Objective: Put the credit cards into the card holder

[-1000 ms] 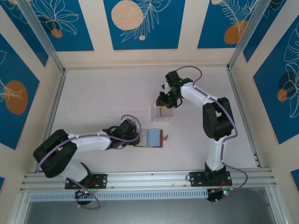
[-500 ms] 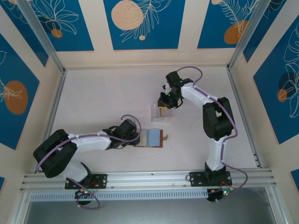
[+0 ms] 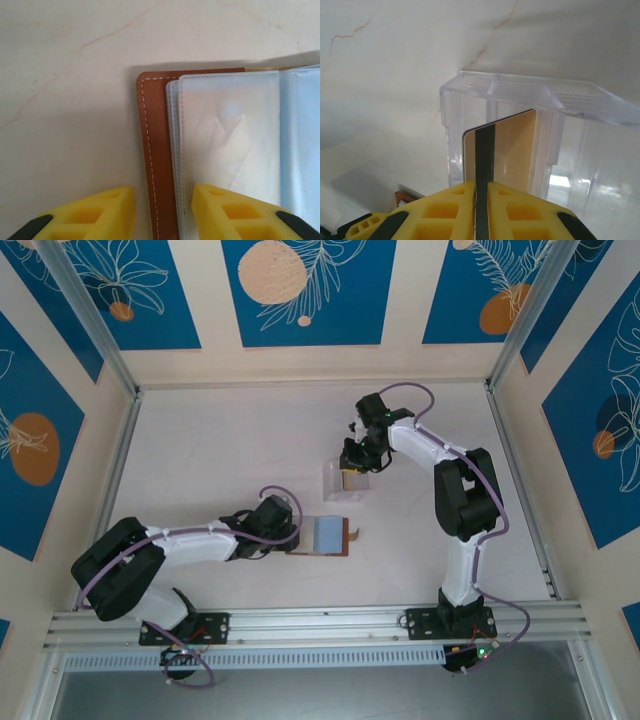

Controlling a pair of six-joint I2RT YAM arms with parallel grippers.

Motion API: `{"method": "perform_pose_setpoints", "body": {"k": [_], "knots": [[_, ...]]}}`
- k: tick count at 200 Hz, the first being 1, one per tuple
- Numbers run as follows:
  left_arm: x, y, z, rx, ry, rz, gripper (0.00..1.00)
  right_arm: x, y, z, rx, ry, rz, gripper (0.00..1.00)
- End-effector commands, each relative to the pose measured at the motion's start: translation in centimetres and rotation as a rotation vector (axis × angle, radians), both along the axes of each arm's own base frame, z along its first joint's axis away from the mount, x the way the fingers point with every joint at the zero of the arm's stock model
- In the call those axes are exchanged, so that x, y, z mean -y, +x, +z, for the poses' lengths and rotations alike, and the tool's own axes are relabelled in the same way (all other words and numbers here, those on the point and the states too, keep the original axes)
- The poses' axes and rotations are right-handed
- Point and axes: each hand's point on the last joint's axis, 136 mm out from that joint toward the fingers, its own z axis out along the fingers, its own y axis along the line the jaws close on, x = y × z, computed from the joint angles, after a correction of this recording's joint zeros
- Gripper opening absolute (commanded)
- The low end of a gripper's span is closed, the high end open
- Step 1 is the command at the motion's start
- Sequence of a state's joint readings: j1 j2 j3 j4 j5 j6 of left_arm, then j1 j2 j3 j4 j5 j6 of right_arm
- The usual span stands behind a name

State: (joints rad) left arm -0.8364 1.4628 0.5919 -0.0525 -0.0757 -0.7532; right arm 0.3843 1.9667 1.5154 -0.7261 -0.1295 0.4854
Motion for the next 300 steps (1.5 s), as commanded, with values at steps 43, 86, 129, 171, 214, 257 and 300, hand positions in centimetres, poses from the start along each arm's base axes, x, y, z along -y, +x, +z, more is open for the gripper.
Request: {"method": "perform_pose_setpoints", "body": {"k": [43,86,129,171,214,257,300], "knots": [[-1.3,-2.1,-3.2,-0.094,0.070,-0.014,0.36,-0.2,-0.8,1.8,0.020,0.055,0.016,0.19],[-1.3,-2.1,-3.1,-0.093,0.069,-0.013,0.36,-0.2,-0.7,1.7,0.019,0.049,0.016,0.19],[-1.4,-2.1,-3.2,-0.095,0.071,-0.013,0.36,-0.3,-0.7,1.0,0.005,0.051,0.019,0.19],[-1.4,-2.1,-3.1,-0.094,0.070,-0.013,0.36,-0.4,-0.6,1.0,0.002,0.058,0.021,0.19],[-1.4,-2.1,-3.1,-0.092,0.071,-0.012,0.36,-0.4,-0.7,0.7,-0.004,0.055,0.021,0.19],[-1.4,-2.1,-3.1,-0.090,0.073,-0.012,0.36,-0.3,-0.6,0.3,-0.009,0.046,0.020,0.18],[-1.4,-2.1,-3.1,-0.092,0.074,-0.013,0.36,-0.3,-0.6,0.1,-0.011,0.041,0.022,0.18]]}}
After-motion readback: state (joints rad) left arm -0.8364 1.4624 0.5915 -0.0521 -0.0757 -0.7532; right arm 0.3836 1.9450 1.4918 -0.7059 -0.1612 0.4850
